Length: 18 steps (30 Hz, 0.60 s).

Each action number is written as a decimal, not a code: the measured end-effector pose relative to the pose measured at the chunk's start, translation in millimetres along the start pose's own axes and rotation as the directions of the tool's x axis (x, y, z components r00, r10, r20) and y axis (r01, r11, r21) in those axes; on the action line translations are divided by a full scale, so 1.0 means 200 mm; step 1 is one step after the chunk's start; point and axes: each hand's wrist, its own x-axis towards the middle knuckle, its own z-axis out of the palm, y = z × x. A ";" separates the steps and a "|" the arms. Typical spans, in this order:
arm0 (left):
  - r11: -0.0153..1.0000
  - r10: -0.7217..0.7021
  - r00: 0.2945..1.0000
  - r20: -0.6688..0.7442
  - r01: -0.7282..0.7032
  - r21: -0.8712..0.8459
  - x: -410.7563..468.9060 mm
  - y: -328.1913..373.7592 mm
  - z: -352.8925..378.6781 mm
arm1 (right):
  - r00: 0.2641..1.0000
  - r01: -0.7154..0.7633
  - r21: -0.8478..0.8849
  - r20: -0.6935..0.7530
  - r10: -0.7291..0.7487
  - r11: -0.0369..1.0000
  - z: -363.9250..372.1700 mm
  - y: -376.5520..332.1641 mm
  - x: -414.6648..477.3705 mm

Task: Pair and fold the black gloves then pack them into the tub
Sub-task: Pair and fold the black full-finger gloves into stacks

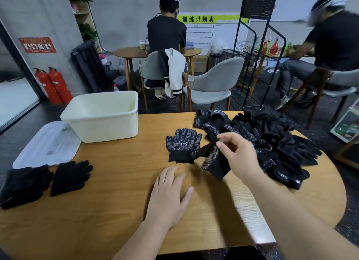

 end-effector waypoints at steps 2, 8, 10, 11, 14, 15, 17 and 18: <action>1.000 -0.005 1.000 0.000 0.005 0.000 -0.01 0.00 0.00 | 0.995 -0.098 0.019 -0.020 0.098 0.995 -0.07 0.08 0.00; 1.000 -0.001 1.000 0.018 0.001 0.014 0.00 0.00 0.00 | 0.999 -0.030 -0.566 -0.042 0.008 0.824 -0.07 0.40 -0.25; 1.000 0.003 1.000 0.018 -0.003 0.019 0.00 0.00 0.01 | 0.983 0.174 -0.627 0.065 -0.171 0.759 -0.03 0.43 -0.33; 1.000 0.006 1.000 0.019 -0.006 0.022 0.00 0.00 0.02 | 0.970 0.234 -0.647 0.111 -0.214 0.726 0.00 0.42 -0.36; 1.000 0.014 1.000 0.009 -0.014 0.027 0.00 -0.01 0.02 | 0.971 0.235 -0.690 0.138 -0.194 0.684 0.06 0.38 -0.41; 1.000 0.013 1.000 0.011 -0.014 0.025 0.00 -0.01 0.02 | 0.973 0.230 -0.695 0.166 -0.158 0.681 0.08 0.35 -0.42; 1.000 0.016 1.000 0.010 -0.016 0.022 0.00 -0.01 0.03 | 0.961 0.244 -0.694 0.265 -0.076 0.677 0.11 0.30 -0.41; 1.000 0.017 1.000 0.004 -0.017 0.022 0.00 0.00 0.03 | 0.948 0.254 -0.685 0.315 -0.037 0.683 0.12 0.27 -0.41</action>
